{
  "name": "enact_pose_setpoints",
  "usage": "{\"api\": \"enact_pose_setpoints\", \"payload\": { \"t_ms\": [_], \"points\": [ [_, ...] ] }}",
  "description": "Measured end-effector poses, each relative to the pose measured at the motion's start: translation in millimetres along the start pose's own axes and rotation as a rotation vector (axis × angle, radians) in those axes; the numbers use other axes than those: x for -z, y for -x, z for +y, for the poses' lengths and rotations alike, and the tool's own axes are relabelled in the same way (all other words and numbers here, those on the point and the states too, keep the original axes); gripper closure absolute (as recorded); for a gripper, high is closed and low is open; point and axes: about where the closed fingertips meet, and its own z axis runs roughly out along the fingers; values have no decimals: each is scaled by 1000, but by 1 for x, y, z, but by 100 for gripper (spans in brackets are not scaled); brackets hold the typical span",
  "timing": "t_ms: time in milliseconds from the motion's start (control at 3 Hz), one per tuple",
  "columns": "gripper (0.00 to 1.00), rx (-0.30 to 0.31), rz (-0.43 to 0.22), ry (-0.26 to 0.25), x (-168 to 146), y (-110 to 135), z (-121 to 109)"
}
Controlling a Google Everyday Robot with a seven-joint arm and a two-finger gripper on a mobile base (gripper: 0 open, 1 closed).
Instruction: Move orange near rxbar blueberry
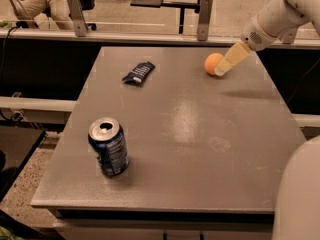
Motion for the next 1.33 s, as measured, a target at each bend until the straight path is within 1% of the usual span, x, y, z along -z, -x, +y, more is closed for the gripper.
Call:
{"api": "enact_pose_setpoints", "payload": {
  "t_ms": [333, 667, 1000, 1333],
  "points": [
    [2, -17, -16, 13, -29, 10, -7],
    [16, -19, -20, 25, -41, 15, -8],
    [36, -15, -21, 47, -46, 18, -4],
    [59, 5, -25, 64, -45, 28, 2]
  ]
}}
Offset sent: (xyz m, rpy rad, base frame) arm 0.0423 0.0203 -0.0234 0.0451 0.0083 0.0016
